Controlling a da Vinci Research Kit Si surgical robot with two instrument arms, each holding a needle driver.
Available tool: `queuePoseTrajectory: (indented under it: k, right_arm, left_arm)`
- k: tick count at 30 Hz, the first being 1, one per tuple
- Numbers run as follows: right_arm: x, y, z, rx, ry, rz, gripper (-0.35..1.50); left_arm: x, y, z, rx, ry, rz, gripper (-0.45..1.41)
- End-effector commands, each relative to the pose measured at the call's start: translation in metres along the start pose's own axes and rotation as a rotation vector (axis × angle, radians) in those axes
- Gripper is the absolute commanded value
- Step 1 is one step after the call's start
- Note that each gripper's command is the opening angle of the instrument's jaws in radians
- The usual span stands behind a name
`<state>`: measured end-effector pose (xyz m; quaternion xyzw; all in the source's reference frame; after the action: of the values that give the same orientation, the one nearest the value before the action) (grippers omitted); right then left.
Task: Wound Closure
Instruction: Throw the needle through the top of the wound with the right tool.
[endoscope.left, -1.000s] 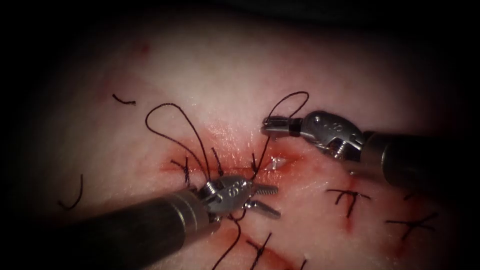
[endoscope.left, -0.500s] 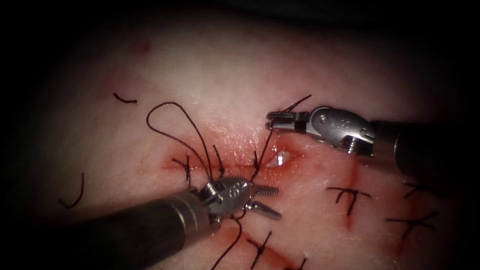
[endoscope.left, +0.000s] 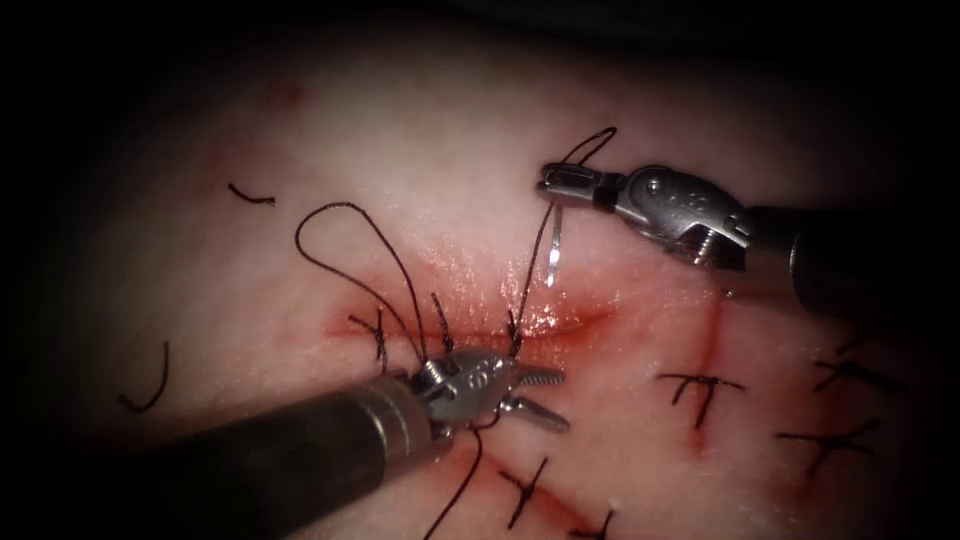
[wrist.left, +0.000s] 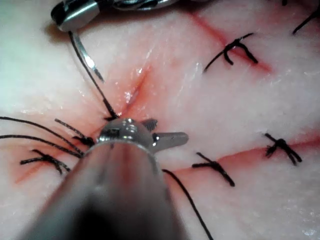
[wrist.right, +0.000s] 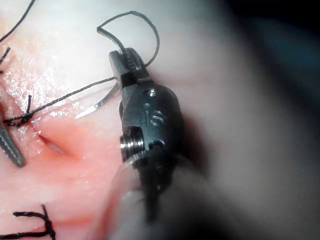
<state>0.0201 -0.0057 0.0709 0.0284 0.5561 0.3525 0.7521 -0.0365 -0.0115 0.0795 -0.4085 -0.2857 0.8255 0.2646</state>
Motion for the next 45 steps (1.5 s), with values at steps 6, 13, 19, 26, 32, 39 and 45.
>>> queuePoseTrajectory:
  k: [6,13,19,26,32,39,45]
  right_arm:
    - [-0.0002,-0.0012,0.0,0.041,-0.008,-0.005,-0.35]
    - [-0.0001,-0.003,-0.0022,0.058,-0.004,-0.112,-0.35]
    - [0.0002,-0.0036,-0.0019,0.047,0.074,-0.262,-0.35]
    - [0.0015,-0.004,-0.0019,0.035,0.172,-0.396,-0.35]
    - [0.0014,-0.0058,-0.0019,0.044,0.188,-0.508,-0.35]
    - [-0.0021,-0.0081,-0.002,0.021,0.18,-0.798,-0.35]
    - [-0.0061,-0.01,-0.0054,-0.014,0.199,-1.08,-0.35]
  left_arm:
    - [0.0004,0.0001,0.0005,0.001,-0.003,-0.008,0.19]
    - [0.0,-0.0005,0.0009,0.0,-0.012,-0.002,0.19]
    - [0.0002,0.0005,0.0006,-0.017,-0.021,-0.006,0.19]
    - [0.0007,0.0006,0.0001,-0.091,-0.023,-0.008,-0.45]
    - [0.0013,0.0003,-0.0007,-0.106,0.006,-0.011,-0.45]
    - [0.0022,0.0004,-0.0018,-0.083,0.039,-0.019,-0.45]
    - [0.0041,0.0001,-0.003,-0.037,0.128,-0.034,-0.45]
